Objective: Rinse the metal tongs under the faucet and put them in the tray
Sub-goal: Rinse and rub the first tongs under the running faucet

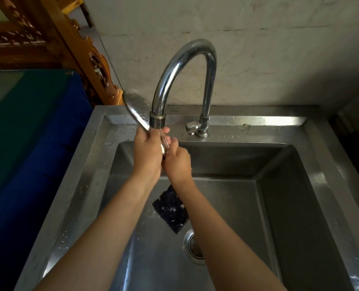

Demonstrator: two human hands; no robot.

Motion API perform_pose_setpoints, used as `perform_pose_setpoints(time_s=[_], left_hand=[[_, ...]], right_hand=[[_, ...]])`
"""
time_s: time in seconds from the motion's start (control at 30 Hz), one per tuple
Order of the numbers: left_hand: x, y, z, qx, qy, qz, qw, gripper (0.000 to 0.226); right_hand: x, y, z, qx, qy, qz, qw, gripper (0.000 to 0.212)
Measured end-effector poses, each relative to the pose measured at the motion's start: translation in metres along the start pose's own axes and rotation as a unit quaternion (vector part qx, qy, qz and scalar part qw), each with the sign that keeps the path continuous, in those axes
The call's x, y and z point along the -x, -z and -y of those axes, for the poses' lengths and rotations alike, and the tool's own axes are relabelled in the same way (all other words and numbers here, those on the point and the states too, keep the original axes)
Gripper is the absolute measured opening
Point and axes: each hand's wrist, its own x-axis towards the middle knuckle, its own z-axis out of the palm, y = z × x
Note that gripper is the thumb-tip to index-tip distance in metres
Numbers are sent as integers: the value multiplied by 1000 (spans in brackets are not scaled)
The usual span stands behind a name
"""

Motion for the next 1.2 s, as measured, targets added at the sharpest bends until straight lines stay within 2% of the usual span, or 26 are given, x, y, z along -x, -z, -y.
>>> perform_pose_setpoints(time_s=[0.07, 0.17, 0.27, 0.33, 0.43, 0.5, 0.57, 0.67, 0.77, 0.83, 0.9, 0.97, 1.03, 1.1, 1.2], left_hand=[[-7, -4, -11, 42, -19, -14, 999, 15], [-16, -13, -34, 66, -80, -8, 995, 28], [-25, -15, -51, 96, -38, -31, 994, 38], [-32, -10, -57, 158, 0, 1, 987, 45], [-38, 0, -57, 245, 30, 53, 968, 50], [-36, 2, -53, 248, 33, 52, 967, 55], [-31, 1, -47, 242, 30, 38, 969, 52], [-13, -8, -30, 175, 19, 8, 984, 33], [6, -16, -8, 105, -9, -2, 994, 10], [10, -19, 0, 67, -17, -25, 997, 12], [5, -19, 3, 11, -32, -32, 999, 15], [-2, -18, 4, -46, -33, -6, 998, 20], [-3, -17, 8, -74, -15, 39, 996, 24], [1, -15, 10, -90, -9, 49, 995, 20], [4, -13, 8, -25, 0, 27, 999, 15]], right_hand=[[-4, 1, 10, 41, 48, 13, 998, 54], [-3, 5, 22, 83, 170, 32, 981, 38], [0, 14, 26, 110, 233, 69, 964, 27], [0, 24, 25, 54, 225, 125, 965, 25], [4, 40, 19, -138, 159, 224, 952, 13], [7, 42, 12, -198, 133, 211, 948, 18], [11, 36, 6, -183, 124, 133, 966, 21], [11, 24, 3, -118, 101, -8, 988, 44], [10, 19, 5, -43, 107, -67, 991, 51], [13, 22, 0, -25, 111, -38, 993, 47], [20, 30, -8, -76, 90, 62, 991, 40], [23, 42, -16, -124, 72, 183, 973, 26], [20, 52, -18, -92, 80, 241, 963, 14], [17, 54, -14, -31, 87, 223, 970, 11], [15, 48, -8, 24, 102, 145, 984, 31]])
